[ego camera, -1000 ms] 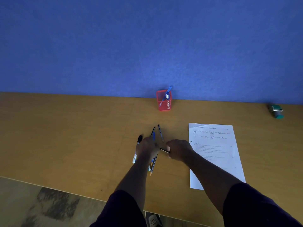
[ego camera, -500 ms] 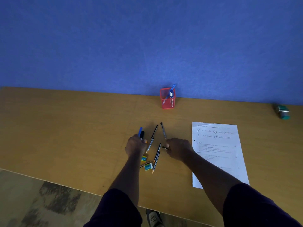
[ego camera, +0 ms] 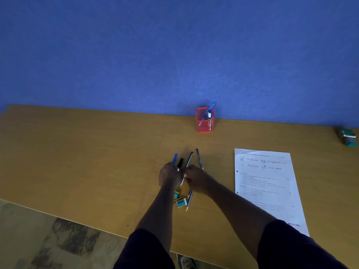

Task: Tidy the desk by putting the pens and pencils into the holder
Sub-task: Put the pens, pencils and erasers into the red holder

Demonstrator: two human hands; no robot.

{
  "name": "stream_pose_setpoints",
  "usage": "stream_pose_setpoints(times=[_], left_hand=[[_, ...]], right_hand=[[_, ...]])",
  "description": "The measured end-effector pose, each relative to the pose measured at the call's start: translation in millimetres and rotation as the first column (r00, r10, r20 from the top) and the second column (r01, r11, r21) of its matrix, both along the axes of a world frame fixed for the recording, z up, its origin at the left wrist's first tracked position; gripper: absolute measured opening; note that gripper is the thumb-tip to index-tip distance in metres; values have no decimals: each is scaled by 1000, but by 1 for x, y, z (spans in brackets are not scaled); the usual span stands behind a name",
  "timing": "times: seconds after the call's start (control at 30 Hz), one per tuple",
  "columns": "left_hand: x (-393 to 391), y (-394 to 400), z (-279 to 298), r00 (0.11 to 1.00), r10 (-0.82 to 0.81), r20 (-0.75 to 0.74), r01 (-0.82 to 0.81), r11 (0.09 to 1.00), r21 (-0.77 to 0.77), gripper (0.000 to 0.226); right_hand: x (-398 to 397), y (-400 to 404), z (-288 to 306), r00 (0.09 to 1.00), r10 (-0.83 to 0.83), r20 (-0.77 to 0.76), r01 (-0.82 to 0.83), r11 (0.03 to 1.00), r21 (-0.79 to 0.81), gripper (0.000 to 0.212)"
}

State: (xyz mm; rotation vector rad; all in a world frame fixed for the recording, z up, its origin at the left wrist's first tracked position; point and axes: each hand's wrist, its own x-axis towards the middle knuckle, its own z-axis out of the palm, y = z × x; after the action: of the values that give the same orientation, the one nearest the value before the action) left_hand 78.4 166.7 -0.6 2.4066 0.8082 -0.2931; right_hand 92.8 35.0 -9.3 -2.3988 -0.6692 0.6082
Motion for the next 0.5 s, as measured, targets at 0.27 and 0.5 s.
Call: stream_pose_setpoints(times=[0.27, 0.5], left_hand=[[4, 8, -3, 989, -36, 143, 45, 997, -62, 39], [23, -2, 19, 923, -212, 320, 198, 977, 76, 47]], right_hand=[[16, 5, -6, 971, -203, -125, 214, 974, 79, 28], [46, 5, 10, 781, -480, -401, 607, 736, 301, 24]])
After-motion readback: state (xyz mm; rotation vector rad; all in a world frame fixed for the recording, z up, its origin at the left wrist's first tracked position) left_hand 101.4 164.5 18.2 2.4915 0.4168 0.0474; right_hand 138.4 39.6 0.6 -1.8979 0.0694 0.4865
